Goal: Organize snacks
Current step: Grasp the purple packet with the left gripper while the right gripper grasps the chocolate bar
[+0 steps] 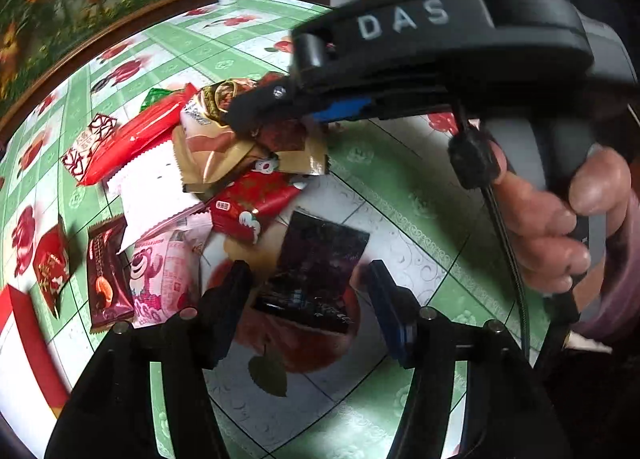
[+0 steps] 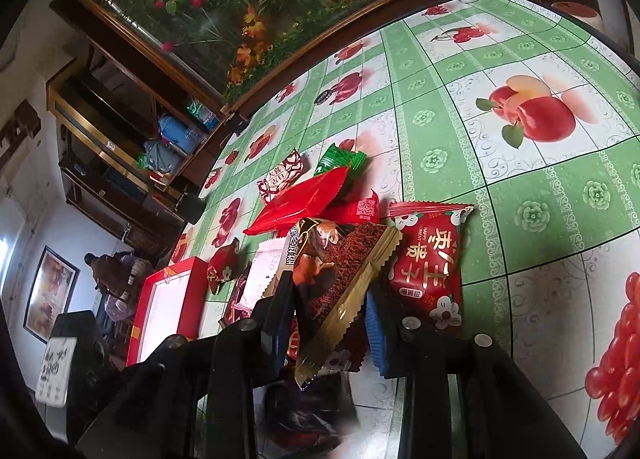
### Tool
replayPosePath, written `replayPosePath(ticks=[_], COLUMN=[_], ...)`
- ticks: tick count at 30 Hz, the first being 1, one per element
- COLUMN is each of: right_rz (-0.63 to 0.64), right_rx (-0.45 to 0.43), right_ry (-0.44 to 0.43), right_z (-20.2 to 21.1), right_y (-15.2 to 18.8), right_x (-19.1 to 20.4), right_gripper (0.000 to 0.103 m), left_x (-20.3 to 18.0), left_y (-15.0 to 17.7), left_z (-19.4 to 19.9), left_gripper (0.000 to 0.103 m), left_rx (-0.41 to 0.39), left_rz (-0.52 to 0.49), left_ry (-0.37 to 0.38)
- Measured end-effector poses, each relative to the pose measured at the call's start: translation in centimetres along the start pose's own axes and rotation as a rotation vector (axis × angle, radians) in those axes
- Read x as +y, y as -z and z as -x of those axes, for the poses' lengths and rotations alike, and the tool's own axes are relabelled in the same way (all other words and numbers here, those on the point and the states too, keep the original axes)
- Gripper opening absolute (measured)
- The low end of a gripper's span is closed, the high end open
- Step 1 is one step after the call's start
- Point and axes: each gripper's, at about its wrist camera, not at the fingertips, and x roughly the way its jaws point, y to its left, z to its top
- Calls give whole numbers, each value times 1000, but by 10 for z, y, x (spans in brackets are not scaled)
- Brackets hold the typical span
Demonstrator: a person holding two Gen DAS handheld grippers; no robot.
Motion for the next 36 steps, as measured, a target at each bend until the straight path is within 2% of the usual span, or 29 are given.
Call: replayPosePath(ticks=[4, 7, 10, 15, 20, 26, 31, 36], right_rz=[0, 16, 40, 59, 97, 175, 229, 286], right_rx=[-1, -5, -15, -39, -46, -72, -10, 78], right_ry=[-1, 9, 21, -19, -106, -216, -271, -340], right_z=[0, 0, 1, 7, 12, 20, 5, -28], right_y=[0, 0, 0, 1, 3, 8, 20, 44], right_x=[0, 2, 6, 11, 21, 39, 63, 114], right_gripper=[33, 33, 33, 33, 33, 33, 32, 32], left_x=[-3, -6, -7, -1, 8, 36, 72, 110], left_y=[5, 5, 6, 16, 36, 73, 113, 146], left_z=[3, 4, 9, 19, 48, 91, 134, 149], left_gripper=[38, 33, 26, 23, 23, 23, 23, 24], left_rx=[-32, -47, -81, -116, -181, -249, -307, -293], left_rz=[-8, -1, 50, 143, 228, 368, 515, 642], left_ry=[10, -3, 33, 5, -40, -131, -261, -393])
